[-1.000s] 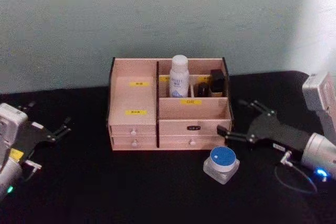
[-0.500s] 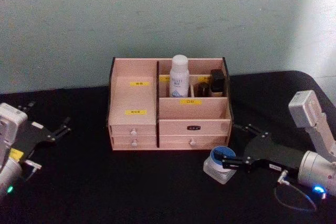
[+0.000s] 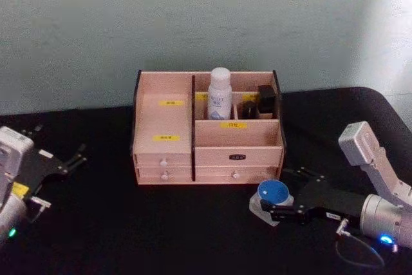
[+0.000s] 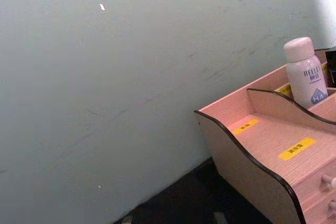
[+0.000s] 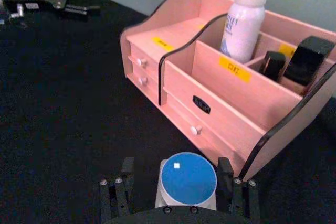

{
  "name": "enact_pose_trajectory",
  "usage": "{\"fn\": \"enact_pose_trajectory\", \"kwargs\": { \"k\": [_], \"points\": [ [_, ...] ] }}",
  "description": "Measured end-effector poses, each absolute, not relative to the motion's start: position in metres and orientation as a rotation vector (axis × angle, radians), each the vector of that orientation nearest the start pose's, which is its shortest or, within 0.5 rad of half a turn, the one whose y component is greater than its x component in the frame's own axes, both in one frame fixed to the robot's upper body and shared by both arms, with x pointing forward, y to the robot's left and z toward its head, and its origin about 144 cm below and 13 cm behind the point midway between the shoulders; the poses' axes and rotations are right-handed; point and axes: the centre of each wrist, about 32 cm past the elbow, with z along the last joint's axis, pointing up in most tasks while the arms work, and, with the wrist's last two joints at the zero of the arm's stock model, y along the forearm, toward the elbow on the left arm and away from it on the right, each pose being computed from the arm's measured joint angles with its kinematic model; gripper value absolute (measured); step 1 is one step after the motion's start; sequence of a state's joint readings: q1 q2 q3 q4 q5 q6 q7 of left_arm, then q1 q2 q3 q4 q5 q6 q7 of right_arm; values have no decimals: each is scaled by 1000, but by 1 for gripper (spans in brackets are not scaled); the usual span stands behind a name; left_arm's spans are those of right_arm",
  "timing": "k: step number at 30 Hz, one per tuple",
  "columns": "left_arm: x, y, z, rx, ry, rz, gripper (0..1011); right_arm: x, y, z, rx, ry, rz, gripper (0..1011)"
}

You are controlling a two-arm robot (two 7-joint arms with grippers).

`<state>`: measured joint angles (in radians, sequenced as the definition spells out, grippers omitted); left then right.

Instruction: Pick up the facial cleanser and watermelon frost from the table and place them into the tiered storage box.

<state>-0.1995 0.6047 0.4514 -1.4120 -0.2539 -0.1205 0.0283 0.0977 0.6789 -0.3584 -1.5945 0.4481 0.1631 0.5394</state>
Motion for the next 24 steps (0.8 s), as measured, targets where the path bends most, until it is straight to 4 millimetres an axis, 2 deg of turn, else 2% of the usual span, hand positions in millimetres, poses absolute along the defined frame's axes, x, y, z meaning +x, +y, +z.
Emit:
{"fn": "enact_pose_trajectory", "kwargs": {
  "k": [24],
  "points": [
    [489,310,1140,304,-285,1248,1001,473,-319,1162,-412,116,-741,1000]
  ]
}}
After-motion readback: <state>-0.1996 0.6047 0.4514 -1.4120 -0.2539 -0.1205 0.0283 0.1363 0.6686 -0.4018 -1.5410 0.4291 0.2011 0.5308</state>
